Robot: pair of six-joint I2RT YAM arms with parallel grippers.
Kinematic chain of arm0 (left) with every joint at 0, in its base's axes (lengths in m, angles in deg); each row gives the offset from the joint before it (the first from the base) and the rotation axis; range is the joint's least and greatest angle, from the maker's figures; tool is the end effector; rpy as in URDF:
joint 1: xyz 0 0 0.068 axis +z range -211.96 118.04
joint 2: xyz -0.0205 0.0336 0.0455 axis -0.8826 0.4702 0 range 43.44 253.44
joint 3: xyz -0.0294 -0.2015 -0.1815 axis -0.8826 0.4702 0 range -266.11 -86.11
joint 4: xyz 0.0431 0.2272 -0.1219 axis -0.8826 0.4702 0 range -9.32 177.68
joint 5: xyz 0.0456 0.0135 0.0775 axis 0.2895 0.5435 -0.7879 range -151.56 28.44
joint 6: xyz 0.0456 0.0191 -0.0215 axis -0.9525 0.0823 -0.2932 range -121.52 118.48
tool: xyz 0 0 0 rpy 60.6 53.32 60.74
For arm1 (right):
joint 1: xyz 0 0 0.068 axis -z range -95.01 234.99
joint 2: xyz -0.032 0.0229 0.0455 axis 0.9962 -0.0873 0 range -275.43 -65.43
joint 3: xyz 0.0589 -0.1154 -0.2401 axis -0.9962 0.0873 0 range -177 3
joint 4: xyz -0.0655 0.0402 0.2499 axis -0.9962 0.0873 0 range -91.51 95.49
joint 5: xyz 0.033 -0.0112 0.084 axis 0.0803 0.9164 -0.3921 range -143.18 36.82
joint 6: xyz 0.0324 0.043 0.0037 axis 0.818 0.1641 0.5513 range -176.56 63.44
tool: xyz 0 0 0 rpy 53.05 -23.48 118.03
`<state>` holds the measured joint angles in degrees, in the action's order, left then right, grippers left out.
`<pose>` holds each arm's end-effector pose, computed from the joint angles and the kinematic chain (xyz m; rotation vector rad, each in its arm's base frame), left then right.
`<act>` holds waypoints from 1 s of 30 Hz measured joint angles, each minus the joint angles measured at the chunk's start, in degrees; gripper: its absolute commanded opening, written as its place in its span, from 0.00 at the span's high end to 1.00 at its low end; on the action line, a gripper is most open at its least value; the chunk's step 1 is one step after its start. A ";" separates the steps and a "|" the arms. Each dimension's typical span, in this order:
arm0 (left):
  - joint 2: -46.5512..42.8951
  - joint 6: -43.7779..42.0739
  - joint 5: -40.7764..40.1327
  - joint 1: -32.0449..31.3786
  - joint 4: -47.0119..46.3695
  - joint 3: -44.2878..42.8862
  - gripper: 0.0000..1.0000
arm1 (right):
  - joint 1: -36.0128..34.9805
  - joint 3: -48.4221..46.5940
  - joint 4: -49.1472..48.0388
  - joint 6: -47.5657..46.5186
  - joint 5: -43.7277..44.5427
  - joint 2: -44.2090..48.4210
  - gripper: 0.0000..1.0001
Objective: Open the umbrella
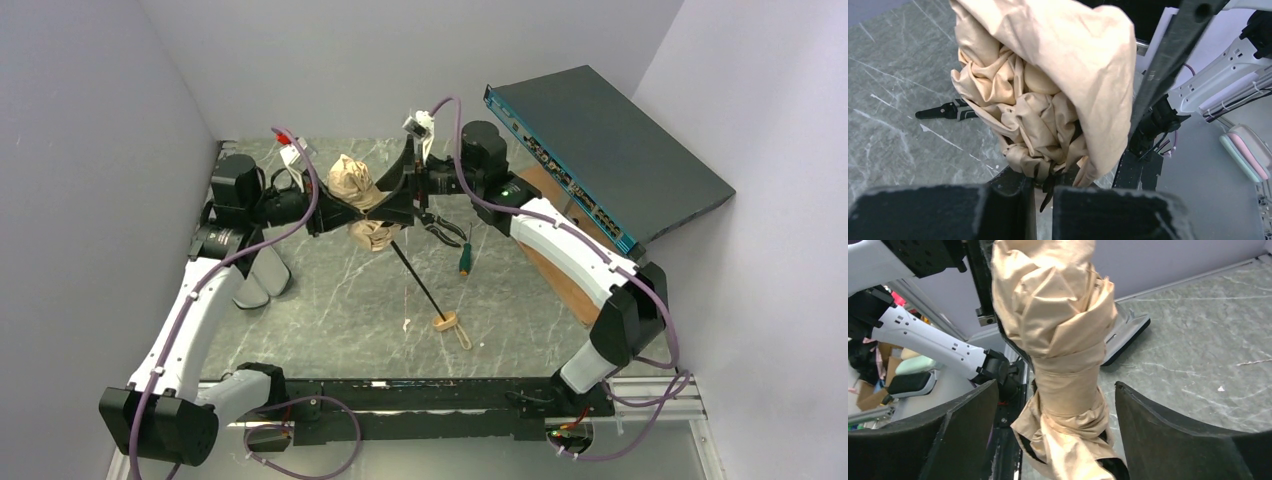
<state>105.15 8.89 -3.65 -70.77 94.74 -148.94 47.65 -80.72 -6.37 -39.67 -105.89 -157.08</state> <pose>0.2219 -0.0649 0.3899 0.7143 1.6843 -1.1361 0.2802 0.2494 0.3978 -1.0514 1.4808 1.4351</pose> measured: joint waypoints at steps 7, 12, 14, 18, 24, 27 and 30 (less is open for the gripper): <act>-0.35 6.23 1.49 -0.02 -5.79 2.93 1.00 | 0.02 3.50 6.54 -7.43 4.90 8.50 0.01; -0.35 10.67 3.54 -0.09 -9.77 3.48 1.00 | -0.55 7.96 7.04 -12.61 7.80 12.46 0.01; -0.44 11.56 3.87 -0.20 -10.49 3.48 1.00 | -1.20 7.96 6.93 -13.57 8.66 11.17 0.03; -0.50 13.29 4.28 -0.48 -11.78 3.58 1.00 | -2.84 7.91 7.21 -14.51 9.14 7.37 0.19; -1.40 14.34 3.85 -0.46 -12.79 4.48 1.00 | -4.79 7.93 7.87 -14.21 9.35 5.27 0.93; -2.56 13.90 2.64 -0.37 -12.35 4.52 0.74 | -4.87 7.93 7.41 -13.22 9.77 5.33 1.00; -4.04 13.44 1.73 -0.04 -11.21 4.52 0.35 | -5.33 7.93 6.93 -12.68 9.68 5.75 1.00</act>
<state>101.11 22.33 -1.92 -70.82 83.53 -144.41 42.31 -72.79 0.56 -52.35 -96.21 -151.34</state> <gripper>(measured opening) 0.418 0.307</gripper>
